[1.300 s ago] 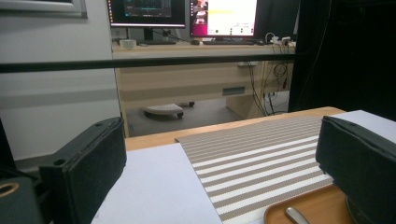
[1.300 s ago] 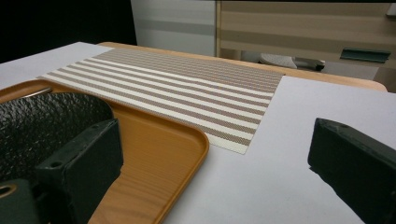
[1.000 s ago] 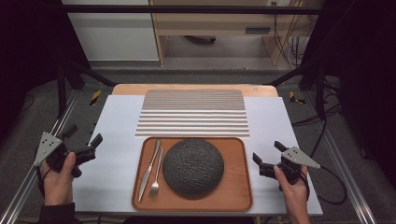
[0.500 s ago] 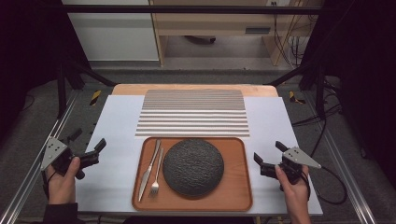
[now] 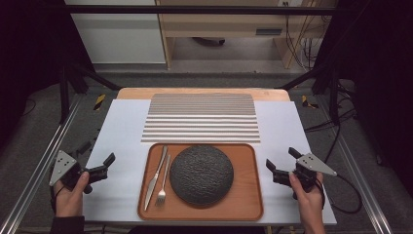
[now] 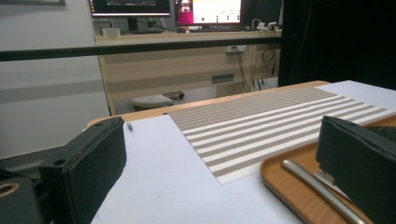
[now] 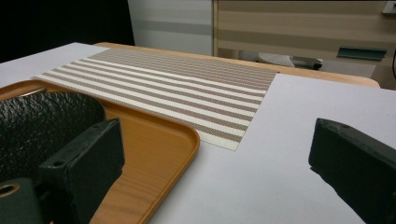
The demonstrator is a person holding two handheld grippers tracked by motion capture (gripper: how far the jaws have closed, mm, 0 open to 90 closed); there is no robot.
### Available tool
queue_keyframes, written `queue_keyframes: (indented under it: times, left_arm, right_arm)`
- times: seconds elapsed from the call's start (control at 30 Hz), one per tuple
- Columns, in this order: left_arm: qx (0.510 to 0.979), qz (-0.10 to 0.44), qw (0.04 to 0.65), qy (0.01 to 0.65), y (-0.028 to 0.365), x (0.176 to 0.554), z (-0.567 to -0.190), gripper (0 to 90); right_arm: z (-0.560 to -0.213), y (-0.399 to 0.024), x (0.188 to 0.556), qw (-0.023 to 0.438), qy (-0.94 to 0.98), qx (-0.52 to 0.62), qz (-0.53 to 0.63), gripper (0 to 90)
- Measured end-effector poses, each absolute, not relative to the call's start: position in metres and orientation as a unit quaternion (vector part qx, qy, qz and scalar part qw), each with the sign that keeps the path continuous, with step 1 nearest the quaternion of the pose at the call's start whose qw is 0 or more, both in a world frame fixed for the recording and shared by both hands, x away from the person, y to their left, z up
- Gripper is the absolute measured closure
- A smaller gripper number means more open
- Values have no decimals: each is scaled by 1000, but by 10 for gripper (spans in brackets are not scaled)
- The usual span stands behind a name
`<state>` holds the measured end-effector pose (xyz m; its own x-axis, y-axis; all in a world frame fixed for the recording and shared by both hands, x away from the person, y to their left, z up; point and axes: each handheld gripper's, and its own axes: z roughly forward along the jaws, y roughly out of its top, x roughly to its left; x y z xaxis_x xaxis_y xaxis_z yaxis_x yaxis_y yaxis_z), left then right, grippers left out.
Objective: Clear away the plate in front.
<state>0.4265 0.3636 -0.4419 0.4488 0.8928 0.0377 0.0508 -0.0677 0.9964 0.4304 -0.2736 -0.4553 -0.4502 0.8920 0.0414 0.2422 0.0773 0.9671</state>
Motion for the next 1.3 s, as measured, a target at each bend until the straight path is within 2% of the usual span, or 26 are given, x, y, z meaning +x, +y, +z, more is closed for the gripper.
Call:
queue_keyframes:
  times: [0.47, 0.97, 1.3]
  left_arm:
    - [650, 345, 580, 349, 346, 407, -450, 17]
    - [658, 324, 594, 330, 329, 411, -454, 17]
    - [641, 330, 599, 349, 331, 413, -452, 17]
  right_arm:
    - [-459, -275, 432, 302, 668, 422, 532, 39]
    - [-462, -267, 434, 285, 674, 411, 544, 40]
    - [-461, -267, 431, 287, 668, 404, 555, 40]
